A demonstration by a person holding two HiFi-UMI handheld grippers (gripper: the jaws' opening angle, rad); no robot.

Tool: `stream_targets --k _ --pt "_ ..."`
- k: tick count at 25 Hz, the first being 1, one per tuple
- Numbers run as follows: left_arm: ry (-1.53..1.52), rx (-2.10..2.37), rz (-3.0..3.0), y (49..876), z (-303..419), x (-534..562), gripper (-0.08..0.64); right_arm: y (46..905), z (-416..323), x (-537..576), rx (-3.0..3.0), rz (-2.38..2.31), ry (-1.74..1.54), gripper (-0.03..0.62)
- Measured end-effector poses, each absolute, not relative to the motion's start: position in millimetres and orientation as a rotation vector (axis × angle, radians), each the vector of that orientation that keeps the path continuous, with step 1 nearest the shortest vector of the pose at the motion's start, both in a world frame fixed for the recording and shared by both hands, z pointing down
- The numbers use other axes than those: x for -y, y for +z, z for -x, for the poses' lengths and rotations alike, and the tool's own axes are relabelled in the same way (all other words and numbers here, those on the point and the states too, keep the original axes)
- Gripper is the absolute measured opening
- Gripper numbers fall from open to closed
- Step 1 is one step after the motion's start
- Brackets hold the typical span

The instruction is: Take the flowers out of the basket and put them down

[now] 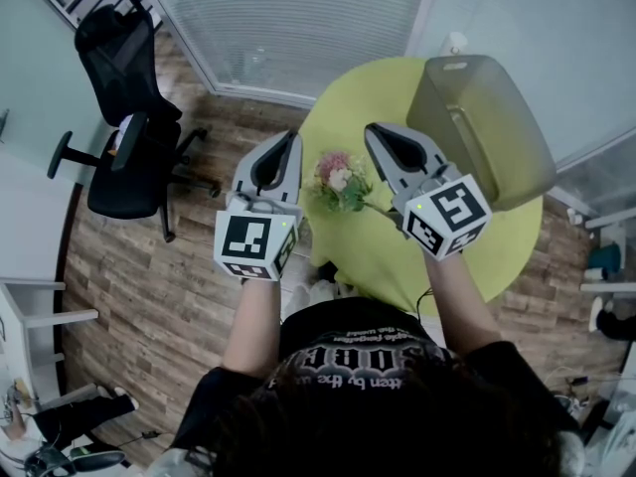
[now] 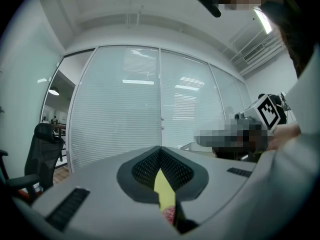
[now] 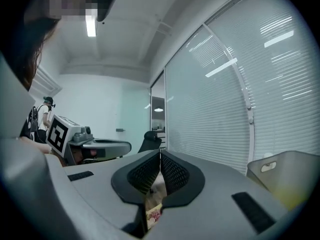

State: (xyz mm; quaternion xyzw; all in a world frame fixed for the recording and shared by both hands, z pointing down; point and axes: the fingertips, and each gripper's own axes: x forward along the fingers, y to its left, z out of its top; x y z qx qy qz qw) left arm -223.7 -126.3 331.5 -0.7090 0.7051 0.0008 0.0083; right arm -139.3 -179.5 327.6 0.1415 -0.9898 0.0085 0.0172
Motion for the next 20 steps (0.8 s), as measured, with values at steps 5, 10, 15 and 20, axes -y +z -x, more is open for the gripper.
stream_targets --k 5,10,15,20 --pt "0.013 -2.201 2.224 330.4 220.6 126.9 0.002 318.2 133.1 176.8 3.086 -0.471 0.039 0.029" --pt "0.009 -2.179 2.23 323.7 215.9 128.5 0.002 314.8 132.3 172.4 3.096 -0.474 0.036 0.028" --pt "0.005 -2.184 2.216 320.4 217.4 127.8 0.002 314.1 132.9 172.8 3.095 -0.475 0.03 0.028" --pt "0.011 -2.194 2.219 321.3 219.5 127.3 0.0 313.6 134.8 172.2 3.088 -0.477 0.027 0.028"
